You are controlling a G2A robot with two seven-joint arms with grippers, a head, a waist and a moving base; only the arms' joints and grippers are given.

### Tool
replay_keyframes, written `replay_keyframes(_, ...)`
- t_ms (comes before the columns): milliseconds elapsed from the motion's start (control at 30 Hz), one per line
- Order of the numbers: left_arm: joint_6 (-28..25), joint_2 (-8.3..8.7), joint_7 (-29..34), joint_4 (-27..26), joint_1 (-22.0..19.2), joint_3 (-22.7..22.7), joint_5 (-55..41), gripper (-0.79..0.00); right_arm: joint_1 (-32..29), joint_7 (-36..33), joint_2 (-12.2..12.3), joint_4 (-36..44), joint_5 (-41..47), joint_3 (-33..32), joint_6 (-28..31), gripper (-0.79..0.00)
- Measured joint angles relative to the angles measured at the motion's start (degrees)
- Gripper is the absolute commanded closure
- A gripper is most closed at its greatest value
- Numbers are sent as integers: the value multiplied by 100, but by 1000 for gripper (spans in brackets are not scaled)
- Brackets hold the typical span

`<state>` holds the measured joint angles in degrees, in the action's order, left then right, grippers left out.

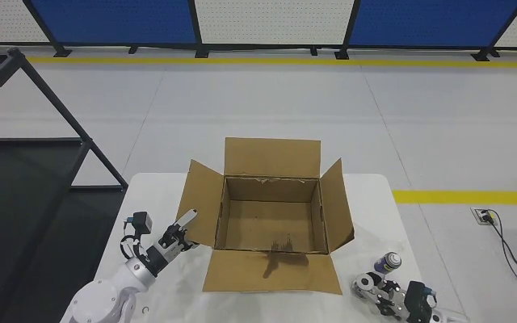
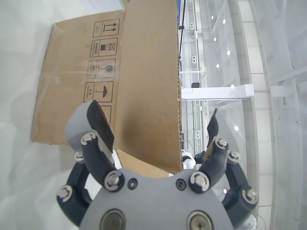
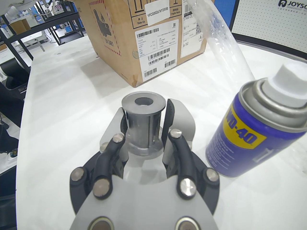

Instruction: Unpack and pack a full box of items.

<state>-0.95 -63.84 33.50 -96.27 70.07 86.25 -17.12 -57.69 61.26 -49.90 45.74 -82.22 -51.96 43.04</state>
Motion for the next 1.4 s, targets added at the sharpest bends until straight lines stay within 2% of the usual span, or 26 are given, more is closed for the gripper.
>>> replay_keyframes(200, 0, 0, 0, 0, 0, 0, 0, -785, 46, 48, 34, -32, 93, 149, -48, -437)
replay_keyframes(300, 0, 0, 0, 0, 0, 0, 0, -785, 62, 70, 46, -30, 167, 223, -70, -422)
replay_keyframes(400, 0, 0, 0, 0, 0, 0, 0, -785, 75, 100, 62, -33, 223, 289, -100, -477)
replay_keyframes(533, 0, 0, 0, 0, 0, 0, 0, -785, 103, 126, 82, -36, 301, 365, -127, -471)
replay_keyframes(767, 0, 0, 0, 0, 0, 0, 0, -785, 190, 143, 90, -85, 397, 502, -144, -613)
replay_keyframes(933, 0, 0, 0, 0, 0, 0, 0, -785, 162, 236, 137, -39, 507, 548, -236, -665)
replay_keyframes(1067, 0, 0, 0, 0, 0, 0, 0, -785, 9, 439, 227, 116, 533, 564, -435, -717)
replay_keyframes(1133, 0, 0, 0, 0, 0, 0, 0, -785, -93, 603, 292, 221, 505, 561, -599, -720)
replay_keyframes(1233, 0, 0, 0, 0, 0, 0, 0, -785, -288, 873, 415, 463, 437, 558, -868, -680)
replay_keyframes(1400, 0, 0, 0, 0, 0, 0, 0, -785, -677, 1465, 709, 1013, 309, 447, -1459, -727)
